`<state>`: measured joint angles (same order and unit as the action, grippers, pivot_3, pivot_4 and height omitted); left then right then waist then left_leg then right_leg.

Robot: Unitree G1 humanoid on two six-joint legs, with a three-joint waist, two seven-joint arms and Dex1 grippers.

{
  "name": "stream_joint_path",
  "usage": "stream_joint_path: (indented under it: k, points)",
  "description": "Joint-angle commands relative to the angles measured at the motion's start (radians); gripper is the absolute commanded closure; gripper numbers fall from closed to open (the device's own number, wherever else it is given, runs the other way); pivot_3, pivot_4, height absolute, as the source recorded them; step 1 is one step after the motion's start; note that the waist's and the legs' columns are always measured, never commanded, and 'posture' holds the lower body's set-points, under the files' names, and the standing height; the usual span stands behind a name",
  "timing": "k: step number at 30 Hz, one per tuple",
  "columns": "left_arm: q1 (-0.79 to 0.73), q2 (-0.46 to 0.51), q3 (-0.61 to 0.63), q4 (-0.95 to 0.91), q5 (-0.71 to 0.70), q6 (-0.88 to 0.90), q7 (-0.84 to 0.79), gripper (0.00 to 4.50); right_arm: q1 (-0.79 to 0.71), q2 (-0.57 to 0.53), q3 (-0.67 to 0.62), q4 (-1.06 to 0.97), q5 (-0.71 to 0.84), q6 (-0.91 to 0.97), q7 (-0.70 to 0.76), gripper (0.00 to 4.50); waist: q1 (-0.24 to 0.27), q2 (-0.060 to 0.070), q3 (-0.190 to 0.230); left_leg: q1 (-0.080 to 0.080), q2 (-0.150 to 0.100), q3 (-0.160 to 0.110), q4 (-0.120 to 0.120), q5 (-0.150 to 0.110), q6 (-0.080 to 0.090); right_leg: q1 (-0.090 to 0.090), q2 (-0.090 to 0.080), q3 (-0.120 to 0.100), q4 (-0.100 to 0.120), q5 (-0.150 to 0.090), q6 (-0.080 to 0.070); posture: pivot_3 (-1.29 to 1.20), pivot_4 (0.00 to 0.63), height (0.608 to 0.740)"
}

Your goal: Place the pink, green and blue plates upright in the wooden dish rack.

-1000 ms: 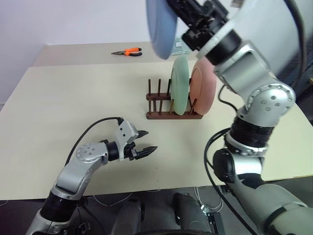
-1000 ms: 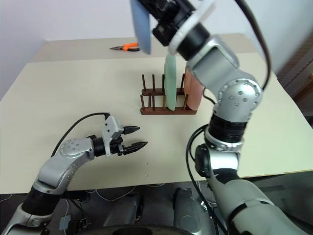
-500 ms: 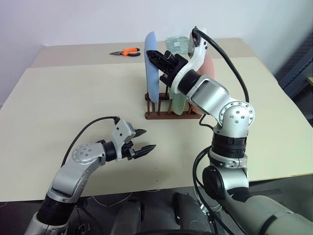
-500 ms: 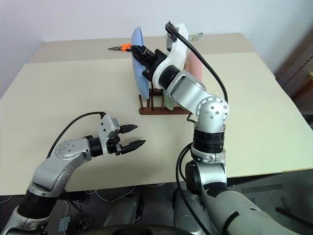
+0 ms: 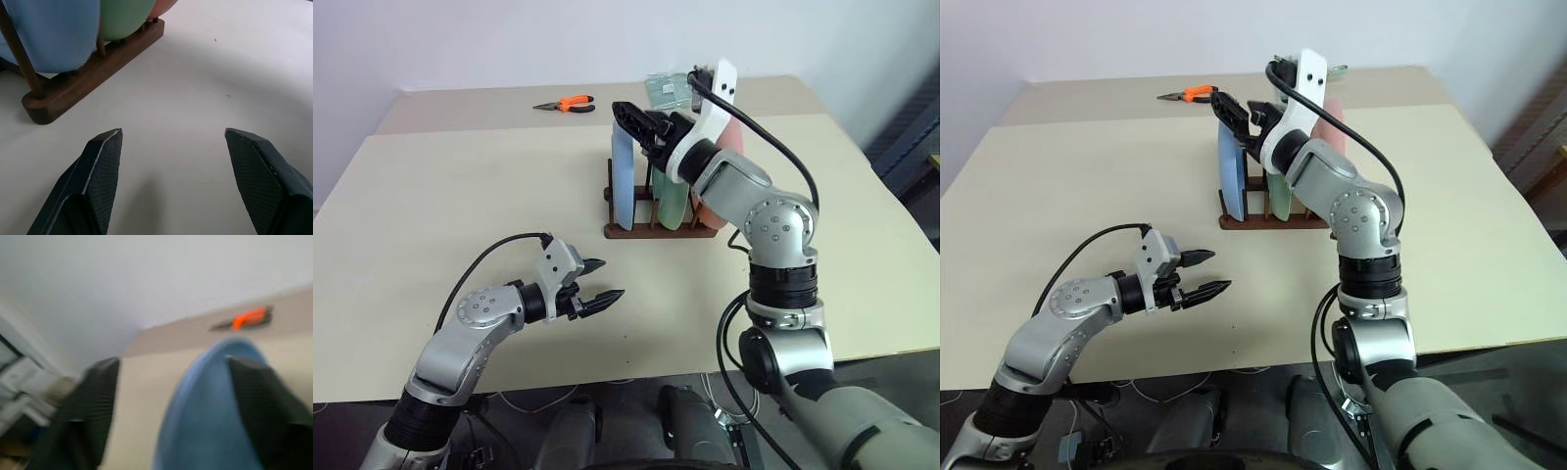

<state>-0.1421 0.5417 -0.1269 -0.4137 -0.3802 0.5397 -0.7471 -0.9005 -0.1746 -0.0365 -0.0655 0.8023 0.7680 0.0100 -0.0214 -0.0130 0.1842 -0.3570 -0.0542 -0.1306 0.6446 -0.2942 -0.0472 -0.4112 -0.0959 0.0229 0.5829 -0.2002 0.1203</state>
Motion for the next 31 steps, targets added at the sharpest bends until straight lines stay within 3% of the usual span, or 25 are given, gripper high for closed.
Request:
stream_joint_path:
  k: [1, 4, 6, 8, 11, 13, 15, 18, 31]
  points:
    - [-0.006, 0.005, 0.008, -0.039, -0.009, -0.001, -0.001, 1.06, -0.025, -0.135, 0.101, -0.139, -0.188, -0.171, 0.203, 1.07, 0.001, 0.000, 0.000, 0.000, 0.000, 0.000, 0.000, 0.000, 0.000, 0.000, 0.000, 0.000, 0.000, 0.000, 0.000, 0.00, 0.150, 0.740]
    - [0.000, 0.007, 0.006, -0.043, -0.008, -0.001, 0.001, 1.06, 0.019, -0.257, 0.080, -0.207, -0.254, -0.279, 0.338, 1.07, 0.004, -0.001, 0.000, -0.001, 0.000, 0.000, 0.000, 0.000, 0.000, 0.001, 0.000, 0.000, -0.002, -0.002, 0.004, 0.00, 0.150, 0.740]
    - [0.015, 0.011, 0.014, -0.042, -0.004, -0.009, 0.004, 1.06, 0.106, -0.348, -0.052, -0.272, -0.177, -0.295, 0.444, 1.07, 0.009, -0.003, -0.001, 0.000, 0.000, 0.000, 0.000, 0.000, 0.000, 0.002, 0.000, 0.000, -0.003, -0.003, 0.004, 0.00, 0.150, 0.740]
    - [0.036, 0.016, 0.026, -0.032, 0.008, -0.033, 0.010, 1.06, 0.242, -0.468, -0.208, -0.329, -0.076, -0.247, 0.554, 1.07, 0.018, -0.004, -0.001, -0.001, 0.000, -0.001, 0.000, 0.000, 0.000, 0.004, -0.001, -0.001, -0.005, -0.003, 0.004, 0.00, 0.150, 0.740]
    - [0.035, 0.009, 0.067, 0.033, 0.036, -0.083, 0.041, 1.06, 0.530, -0.646, -0.362, -0.340, -0.116, -0.232, 0.696, 1.07, 0.034, -0.004, -0.001, -0.002, -0.001, 0.000, 0.001, -0.001, 0.002, 0.005, -0.002, 0.000, -0.007, -0.003, 0.004, 0.00, 0.150, 0.740]
    - [0.031, 0.006, 0.090, 0.063, 0.033, -0.101, 0.044, 1.06, 0.677, -0.705, -0.418, -0.324, -0.136, -0.238, 0.756, 1.07, 0.032, -0.004, -0.001, -0.001, -0.001, 0.000, 0.001, -0.001, 0.002, 0.004, -0.002, 0.000, -0.006, -0.004, 0.005, 0.00, 0.150, 0.740]
    - [0.036, 0.018, 0.115, 0.106, 0.047, -0.137, 0.038, 1.06, 0.816, -0.718, -0.430, -0.296, -0.206, -0.292, 0.789, 1.07, 0.026, -0.002, -0.001, 0.000, 0.000, 0.002, 0.001, -0.001, 0.002, 0.004, -0.002, 0.000, -0.005, -0.004, 0.004, 0.00, 0.150, 0.740]
    - [0.042, 0.045, 0.132, 0.156, 0.077, -0.180, 0.028, 1.06, 0.898, -0.707, -0.410, -0.221, -0.281, -0.364, 0.808, 1.07, 0.010, -0.002, -0.001, 0.001, 0.002, 0.005, 0.001, -0.002, 0.002, 0.004, -0.002, 0.000, -0.005, -0.003, 0.004, 0.00, 0.150, 0.740]
    - [0.111, 0.050, 0.173, 0.101, 0.098, -0.185, 0.080, 1.06, 0.784, -0.628, -0.250, 0.074, -0.423, -0.569, 0.861, 1.07, 0.013, -0.003, 0.000, 0.001, 0.002, 0.006, 0.002, -0.002, 0.002, 0.003, -0.003, 0.001, -0.005, -0.003, 0.004, 0.00, 0.150, 0.740]
